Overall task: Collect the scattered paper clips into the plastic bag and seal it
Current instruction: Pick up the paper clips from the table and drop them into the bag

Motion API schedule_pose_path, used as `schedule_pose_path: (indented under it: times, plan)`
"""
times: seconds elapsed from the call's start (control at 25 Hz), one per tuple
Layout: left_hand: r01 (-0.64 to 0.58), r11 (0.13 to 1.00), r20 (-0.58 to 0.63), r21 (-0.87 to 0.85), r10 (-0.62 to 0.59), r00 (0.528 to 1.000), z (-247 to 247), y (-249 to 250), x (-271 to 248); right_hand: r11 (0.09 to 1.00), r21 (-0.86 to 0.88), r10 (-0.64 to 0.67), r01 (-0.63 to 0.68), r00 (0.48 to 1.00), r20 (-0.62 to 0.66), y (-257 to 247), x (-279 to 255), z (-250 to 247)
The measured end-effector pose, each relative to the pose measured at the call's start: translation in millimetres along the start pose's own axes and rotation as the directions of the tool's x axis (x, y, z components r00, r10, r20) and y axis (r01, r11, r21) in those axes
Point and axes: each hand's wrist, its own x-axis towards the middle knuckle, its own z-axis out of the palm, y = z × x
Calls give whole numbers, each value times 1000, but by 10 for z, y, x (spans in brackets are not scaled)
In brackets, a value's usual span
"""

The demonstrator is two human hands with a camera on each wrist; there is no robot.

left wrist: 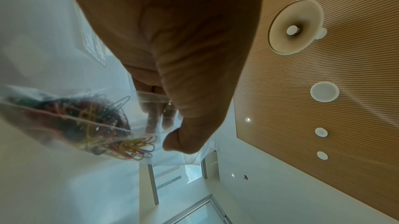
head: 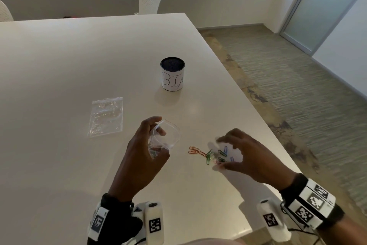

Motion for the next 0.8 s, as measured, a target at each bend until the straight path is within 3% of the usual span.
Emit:
schedule_pose_path:
  times: [0.08,0.16,0.44,0.8]
  plan:
    - [-2,1000,-2,4,2,1000,-5,-6,1,987,-36,157,-155,984,81,10,-21,-18]
    - [1,1000,-2,-1,-1,1000,-6,-11,0,977,-32,215,-212,970,116,0,-2,75]
    - [8,1000,8,-30,-8,1000,33,-1,7,976,56,209,-208,978,-1,-185,244,262]
    - [6,999,1,-41,-6,1000,21,-22,-2,990,-123,59,-65,997,-54,-401,558,230]
